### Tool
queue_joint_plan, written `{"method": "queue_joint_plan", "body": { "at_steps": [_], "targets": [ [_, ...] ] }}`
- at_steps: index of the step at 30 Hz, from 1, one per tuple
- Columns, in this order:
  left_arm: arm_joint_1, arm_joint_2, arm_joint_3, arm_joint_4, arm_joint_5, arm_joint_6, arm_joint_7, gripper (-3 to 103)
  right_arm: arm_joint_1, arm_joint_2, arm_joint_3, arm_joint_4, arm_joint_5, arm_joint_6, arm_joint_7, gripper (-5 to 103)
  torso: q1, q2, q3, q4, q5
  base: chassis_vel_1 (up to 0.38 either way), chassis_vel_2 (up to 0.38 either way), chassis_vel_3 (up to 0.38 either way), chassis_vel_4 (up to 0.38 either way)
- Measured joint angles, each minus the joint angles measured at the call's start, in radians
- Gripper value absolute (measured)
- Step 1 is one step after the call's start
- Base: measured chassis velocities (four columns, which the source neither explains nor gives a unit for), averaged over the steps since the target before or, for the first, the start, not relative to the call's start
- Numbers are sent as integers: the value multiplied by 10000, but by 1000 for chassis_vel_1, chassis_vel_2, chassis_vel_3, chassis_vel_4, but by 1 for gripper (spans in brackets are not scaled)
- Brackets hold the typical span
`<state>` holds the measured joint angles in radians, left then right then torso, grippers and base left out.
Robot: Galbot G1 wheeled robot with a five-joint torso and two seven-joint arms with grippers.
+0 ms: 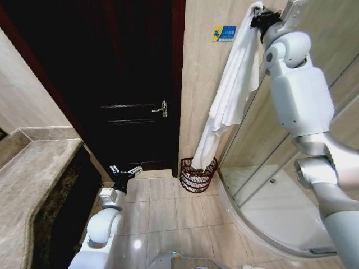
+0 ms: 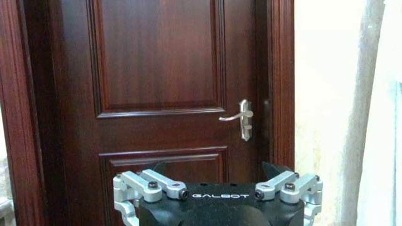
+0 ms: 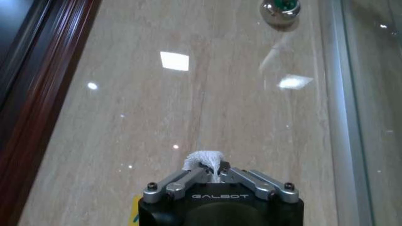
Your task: Discard the used towel into the hamper.
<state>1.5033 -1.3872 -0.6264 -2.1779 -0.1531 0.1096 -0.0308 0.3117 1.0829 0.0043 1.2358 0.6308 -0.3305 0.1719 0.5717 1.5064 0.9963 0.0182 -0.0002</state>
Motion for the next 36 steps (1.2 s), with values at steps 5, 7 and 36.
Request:
{"method": "queue_joint_plan", "body": {
  "at_steps": [5,7,36],
  "targets": [
    [0,0,0,0,0,0,0,100,-401,-117,-8,262,21,-28,161,2,0,0,0,0,3,0,0,0,0],
    [0,0,0,0,-1,0,0,100,-594,-157,29,378,37,-28,215,2,2,-1,1,0,1,0,0,0,0],
    [0,0,0,0,0,0,0,100,-6036,-529,1976,2991,-382,337,300,2,-2,0,0,0,3,0,0,0,0]
  ]
}}
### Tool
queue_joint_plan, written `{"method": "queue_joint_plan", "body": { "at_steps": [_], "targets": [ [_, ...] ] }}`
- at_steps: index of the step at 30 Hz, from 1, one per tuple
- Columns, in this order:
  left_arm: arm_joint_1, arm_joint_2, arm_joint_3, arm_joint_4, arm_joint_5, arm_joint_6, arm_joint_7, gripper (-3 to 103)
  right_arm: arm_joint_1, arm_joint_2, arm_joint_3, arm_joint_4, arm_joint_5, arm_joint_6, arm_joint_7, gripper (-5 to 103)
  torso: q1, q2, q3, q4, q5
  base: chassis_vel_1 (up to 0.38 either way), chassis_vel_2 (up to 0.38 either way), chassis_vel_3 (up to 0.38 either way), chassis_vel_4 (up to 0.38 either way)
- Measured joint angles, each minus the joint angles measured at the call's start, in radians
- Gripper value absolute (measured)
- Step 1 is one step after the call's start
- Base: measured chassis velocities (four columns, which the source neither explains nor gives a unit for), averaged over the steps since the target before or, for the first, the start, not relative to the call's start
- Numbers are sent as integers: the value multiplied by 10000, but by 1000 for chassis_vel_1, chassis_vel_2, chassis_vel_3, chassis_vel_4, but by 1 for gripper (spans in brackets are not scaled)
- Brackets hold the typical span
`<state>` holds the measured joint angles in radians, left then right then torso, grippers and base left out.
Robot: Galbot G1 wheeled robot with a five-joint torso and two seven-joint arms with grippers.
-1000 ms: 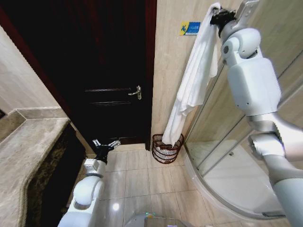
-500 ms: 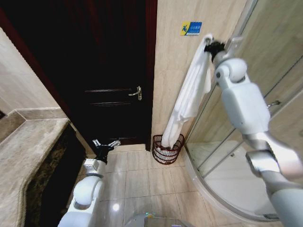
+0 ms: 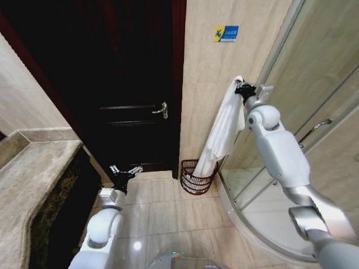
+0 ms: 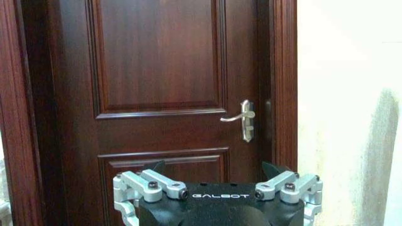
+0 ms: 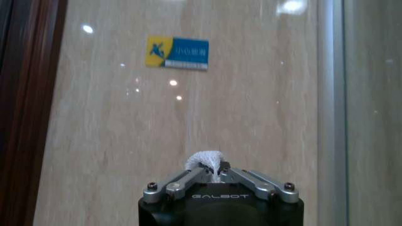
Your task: Discard the used towel into the hamper.
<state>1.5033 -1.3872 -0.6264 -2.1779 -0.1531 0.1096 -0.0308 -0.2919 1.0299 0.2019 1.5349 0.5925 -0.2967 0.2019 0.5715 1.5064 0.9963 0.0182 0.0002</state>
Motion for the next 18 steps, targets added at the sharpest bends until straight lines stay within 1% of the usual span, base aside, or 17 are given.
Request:
{"method": "queue_joint_plan", "body": {
  "at_steps": [6,18],
  "targets": [
    [0,0,0,0,0,0,0,100,-646,-32,387,103,-120,62,-72,2,1,0,0,-1,0,0,0,0,0],
    [0,0,0,0,0,0,0,100,-408,-407,867,-113,12,73,-83,2,1,0,0,-1,-2,0,0,0,0]
  ]
}}
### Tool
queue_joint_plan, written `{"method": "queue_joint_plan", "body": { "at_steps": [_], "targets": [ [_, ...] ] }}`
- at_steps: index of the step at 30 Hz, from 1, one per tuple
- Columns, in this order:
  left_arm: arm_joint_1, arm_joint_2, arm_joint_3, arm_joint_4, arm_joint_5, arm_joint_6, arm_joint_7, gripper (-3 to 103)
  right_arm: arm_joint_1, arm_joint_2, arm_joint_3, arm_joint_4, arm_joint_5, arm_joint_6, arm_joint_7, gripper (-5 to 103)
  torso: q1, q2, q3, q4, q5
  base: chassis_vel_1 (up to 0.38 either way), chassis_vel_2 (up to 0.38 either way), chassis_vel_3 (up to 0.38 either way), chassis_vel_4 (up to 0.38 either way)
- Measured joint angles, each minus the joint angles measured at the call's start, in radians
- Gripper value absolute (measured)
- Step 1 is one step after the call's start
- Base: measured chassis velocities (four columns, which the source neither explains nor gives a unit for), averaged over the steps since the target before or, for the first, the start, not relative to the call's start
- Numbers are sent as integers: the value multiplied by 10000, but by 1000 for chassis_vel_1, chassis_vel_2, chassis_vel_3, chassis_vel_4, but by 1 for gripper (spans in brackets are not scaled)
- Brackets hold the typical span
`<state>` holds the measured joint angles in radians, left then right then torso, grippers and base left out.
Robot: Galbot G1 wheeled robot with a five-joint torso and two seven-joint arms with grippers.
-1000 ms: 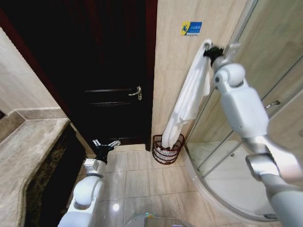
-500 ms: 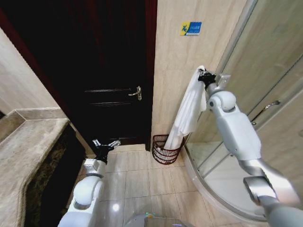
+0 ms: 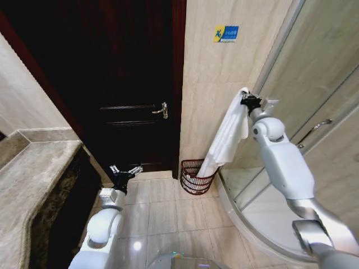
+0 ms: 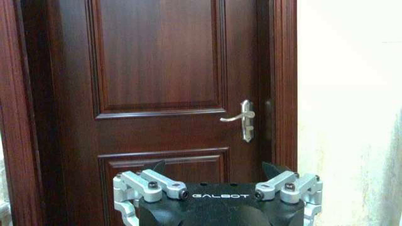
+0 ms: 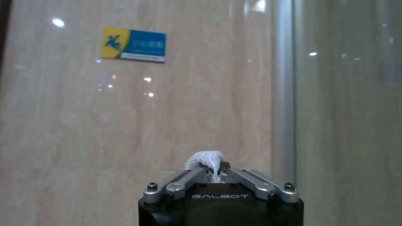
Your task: Discard the used towel into the hamper.
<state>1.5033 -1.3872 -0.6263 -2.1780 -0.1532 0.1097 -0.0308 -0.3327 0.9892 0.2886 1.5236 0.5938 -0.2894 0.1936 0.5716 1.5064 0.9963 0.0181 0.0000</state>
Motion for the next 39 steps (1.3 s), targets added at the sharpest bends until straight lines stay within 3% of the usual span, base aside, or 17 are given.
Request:
{"method": "queue_joint_plan", "body": {
  "at_steps": [6,19,39],
  "targets": [
    [0,0,0,0,0,0,0,100,64,96,-210,47,106,-1,8,2,0,0,0,-2,1,0,0,0,0],
    [0,-1,0,0,0,0,-1,100,232,1514,-971,131,142,89,326,2,0,0,2,3,-3,0,0,0,0],
    [0,0,0,0,0,0,0,100,-479,1609,-755,-892,-877,542,-219,2,0,0,1,1,0,0,0,0,0]
  ]
}}
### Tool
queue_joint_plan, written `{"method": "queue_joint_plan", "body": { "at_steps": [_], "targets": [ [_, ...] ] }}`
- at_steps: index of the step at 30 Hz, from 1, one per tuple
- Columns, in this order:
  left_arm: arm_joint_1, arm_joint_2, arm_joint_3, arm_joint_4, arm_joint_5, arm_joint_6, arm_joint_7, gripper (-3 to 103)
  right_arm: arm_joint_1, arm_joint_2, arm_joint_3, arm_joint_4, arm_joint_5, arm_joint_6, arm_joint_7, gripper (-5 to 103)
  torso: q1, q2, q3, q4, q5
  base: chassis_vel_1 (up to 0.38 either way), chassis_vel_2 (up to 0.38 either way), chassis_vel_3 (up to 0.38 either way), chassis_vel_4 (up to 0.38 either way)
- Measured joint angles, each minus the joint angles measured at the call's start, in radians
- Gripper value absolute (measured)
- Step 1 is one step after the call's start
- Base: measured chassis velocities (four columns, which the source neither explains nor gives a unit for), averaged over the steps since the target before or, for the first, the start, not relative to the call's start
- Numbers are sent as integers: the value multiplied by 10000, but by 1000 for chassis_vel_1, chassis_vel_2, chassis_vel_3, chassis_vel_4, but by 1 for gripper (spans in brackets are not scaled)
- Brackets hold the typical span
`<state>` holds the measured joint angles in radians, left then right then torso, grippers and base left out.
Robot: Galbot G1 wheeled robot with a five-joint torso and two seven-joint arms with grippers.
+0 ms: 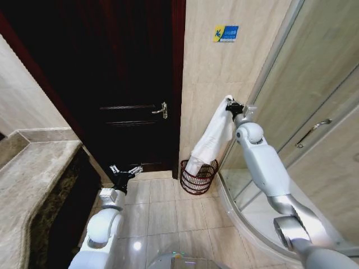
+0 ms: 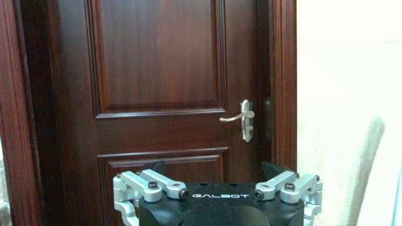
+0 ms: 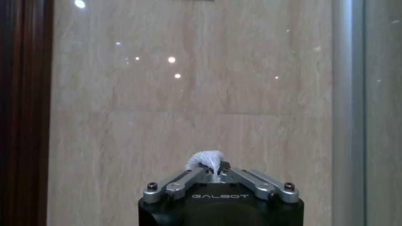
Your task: Discard the used towel into the hamper.
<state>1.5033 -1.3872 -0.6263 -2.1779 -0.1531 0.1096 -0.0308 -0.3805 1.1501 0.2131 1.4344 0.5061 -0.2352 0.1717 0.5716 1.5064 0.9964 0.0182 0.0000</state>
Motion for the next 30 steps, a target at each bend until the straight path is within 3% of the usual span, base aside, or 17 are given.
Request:
{"method": "queue_joint_plan", "body": {
  "at_steps": [18,30],
  "targets": [
    [-1,0,0,0,0,0,0,100,-328,663,-67,-145,-93,319,69,2,-1,1,-2,3,-5,0,0,0,0],
    [-1,0,0,0,0,0,0,100,-1347,630,439,-158,-625,643,-319,2,-1,0,0,-1,-1,0,0,0,0]
  ]
}}
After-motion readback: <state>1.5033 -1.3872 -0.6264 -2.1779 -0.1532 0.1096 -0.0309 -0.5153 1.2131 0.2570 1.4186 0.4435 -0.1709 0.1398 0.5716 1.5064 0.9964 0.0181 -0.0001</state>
